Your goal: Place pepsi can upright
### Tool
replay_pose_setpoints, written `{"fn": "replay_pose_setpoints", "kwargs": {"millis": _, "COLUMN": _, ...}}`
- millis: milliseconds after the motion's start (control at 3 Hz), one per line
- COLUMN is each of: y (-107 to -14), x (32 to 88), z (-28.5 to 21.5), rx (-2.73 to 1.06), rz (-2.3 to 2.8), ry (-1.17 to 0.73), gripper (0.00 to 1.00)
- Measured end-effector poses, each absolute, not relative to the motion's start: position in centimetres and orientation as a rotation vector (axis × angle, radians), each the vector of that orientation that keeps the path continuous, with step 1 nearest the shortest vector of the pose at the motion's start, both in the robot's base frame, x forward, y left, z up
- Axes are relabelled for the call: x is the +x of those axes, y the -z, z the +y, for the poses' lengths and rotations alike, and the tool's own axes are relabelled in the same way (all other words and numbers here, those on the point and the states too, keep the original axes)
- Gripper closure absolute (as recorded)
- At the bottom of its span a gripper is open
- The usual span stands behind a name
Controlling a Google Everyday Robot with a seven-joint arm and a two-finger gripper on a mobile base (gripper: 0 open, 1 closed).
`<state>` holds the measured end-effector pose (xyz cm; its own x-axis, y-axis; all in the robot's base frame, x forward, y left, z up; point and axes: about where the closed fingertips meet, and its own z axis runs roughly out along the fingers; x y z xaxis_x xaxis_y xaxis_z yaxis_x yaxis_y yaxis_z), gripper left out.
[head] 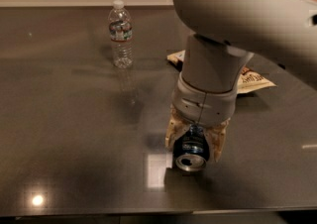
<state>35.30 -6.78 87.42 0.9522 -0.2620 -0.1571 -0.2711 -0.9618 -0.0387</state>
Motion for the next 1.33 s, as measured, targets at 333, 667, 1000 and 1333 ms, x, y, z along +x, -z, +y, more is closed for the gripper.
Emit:
{"fn": "replay_pose_setpoints", "kwargs": {"millis": 333, "y": -90.3, "x": 36.3, "z": -5.5, "rx": -2.917, "rz": 0.664, "ry": -0.316, "gripper": 1.00}}
{"fn": "replay_pose_setpoints", "kwargs": {"millis": 667, "y": -92.0, "x": 36.9, "z": -5.0, "rx": -2.742, "rz": 0.926, "ry": -0.448, "gripper": 1.00}}
{"fn": "replay_pose_setpoints", "kwargs": {"millis": 1000, "y": -92.8, "x": 36.6, "z": -4.9, "rx": -2.538, "rz": 1.188, "ry": -0.617, "gripper": 1.00}}
{"fn": "replay_pose_setpoints", "kwargs": {"millis": 1333, "y": -93.2, "x": 36.3, "z": -5.1, "rx": -2.334, "rz": 1.393, "ry": -0.775, "gripper": 1.00}}
